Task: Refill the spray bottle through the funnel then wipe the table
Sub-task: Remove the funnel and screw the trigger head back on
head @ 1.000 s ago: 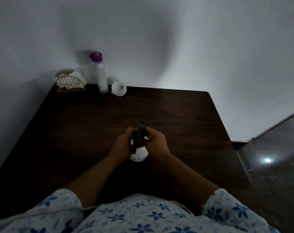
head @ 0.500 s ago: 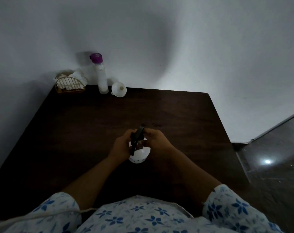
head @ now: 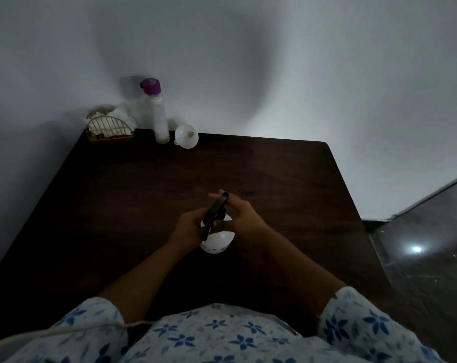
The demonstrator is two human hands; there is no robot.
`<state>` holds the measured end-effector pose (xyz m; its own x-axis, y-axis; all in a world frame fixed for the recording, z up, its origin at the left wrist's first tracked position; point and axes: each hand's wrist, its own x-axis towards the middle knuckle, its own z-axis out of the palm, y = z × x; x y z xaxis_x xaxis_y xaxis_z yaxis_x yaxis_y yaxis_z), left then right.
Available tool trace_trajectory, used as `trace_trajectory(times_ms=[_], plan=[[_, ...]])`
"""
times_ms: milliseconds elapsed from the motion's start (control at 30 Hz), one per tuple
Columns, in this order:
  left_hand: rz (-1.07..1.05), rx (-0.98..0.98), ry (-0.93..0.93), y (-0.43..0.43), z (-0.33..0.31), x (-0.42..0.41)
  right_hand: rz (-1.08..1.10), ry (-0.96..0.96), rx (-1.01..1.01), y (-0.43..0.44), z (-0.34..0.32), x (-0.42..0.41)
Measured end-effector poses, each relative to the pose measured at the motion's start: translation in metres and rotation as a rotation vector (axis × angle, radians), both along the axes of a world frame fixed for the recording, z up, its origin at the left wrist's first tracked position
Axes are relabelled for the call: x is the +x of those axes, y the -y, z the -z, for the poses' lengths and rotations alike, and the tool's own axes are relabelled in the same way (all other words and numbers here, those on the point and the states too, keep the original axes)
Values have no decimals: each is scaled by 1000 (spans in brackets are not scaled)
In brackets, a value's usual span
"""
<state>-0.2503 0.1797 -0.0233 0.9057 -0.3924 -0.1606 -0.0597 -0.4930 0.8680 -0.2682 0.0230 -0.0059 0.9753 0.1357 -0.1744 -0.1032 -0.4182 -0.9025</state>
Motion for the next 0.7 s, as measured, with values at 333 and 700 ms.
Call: trace_trajectory(times_ms=[333,700], plan=[[53,174,-76,1,1,8,-329,-4,-268,-17,17,35],[-23,39,15,-1,7,-2,440,-9,184,-47,50,12]])
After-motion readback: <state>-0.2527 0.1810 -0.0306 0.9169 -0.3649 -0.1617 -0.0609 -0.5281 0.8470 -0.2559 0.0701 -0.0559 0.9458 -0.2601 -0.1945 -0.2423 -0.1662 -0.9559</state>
